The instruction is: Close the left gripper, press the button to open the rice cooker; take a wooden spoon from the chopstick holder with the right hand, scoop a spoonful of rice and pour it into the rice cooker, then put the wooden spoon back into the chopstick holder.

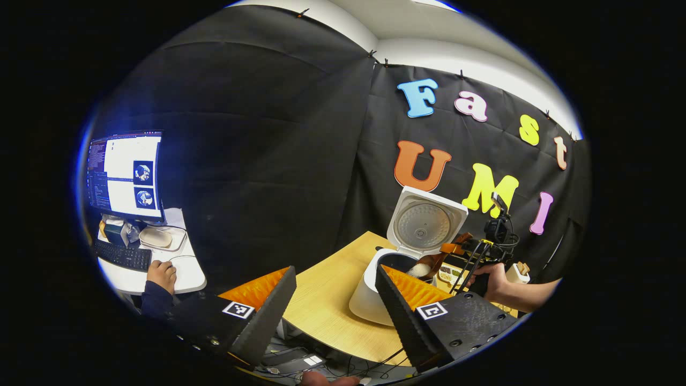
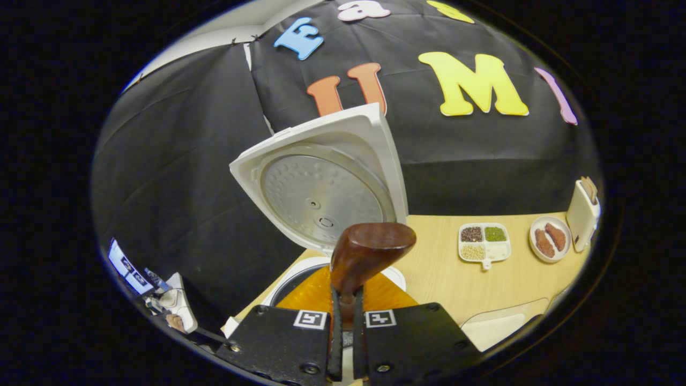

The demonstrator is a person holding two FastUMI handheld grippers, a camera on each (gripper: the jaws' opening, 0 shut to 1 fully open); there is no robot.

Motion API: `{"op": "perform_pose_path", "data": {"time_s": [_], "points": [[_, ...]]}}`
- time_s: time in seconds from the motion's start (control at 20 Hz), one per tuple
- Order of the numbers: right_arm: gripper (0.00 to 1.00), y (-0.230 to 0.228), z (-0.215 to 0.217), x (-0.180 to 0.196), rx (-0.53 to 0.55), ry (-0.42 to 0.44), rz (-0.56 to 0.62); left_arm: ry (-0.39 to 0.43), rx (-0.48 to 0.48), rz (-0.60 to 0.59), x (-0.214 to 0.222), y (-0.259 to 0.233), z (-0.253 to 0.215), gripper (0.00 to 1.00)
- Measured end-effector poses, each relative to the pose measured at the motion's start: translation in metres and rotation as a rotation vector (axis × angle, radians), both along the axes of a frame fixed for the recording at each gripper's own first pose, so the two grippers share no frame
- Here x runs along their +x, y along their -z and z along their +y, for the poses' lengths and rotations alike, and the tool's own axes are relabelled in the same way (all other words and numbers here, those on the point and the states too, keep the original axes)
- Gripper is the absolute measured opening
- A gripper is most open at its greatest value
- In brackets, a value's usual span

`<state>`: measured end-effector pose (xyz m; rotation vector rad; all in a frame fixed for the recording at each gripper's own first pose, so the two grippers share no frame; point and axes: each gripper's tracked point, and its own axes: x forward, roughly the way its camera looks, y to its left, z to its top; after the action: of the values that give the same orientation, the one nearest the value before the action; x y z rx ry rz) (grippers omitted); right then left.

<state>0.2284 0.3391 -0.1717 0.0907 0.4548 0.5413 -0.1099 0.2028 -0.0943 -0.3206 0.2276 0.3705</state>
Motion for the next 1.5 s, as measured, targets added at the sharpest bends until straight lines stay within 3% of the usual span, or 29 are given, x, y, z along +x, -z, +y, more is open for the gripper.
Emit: {"op": "perform_pose_path", "data": {"time_s": [0.45, 0.9, 1.15, 1.3, 1.5], "points": [[0.12, -0.029, 0.021, -0.01, -0.218, -0.092, -0.202, 0.035, 0.001, -0.017, 0.004, -0.001, -0.002, 0.94], [0.13, -0.041, 0.047, -0.03, -0.503, -0.271, -0.46, 0.058, -0.019, -0.022, 0.007, 0.001, -0.008, 0.94], [0.13, -0.041, 0.056, -0.036, -0.57, -0.366, -0.523, 0.066, -0.022, -0.022, 0.006, 0.002, -0.009, 0.94], [0.13, -0.05, 0.057, -0.036, -0.618, -0.363, -0.587, 0.063, -0.028, -0.018, 0.003, 0.003, -0.008, 0.94], [0.12, -0.055, 0.058, -0.039, -0.597, -0.356, -0.583, 0.058, -0.035, -0.026, 0.006, 0.002, -0.003, 0.94]]}}
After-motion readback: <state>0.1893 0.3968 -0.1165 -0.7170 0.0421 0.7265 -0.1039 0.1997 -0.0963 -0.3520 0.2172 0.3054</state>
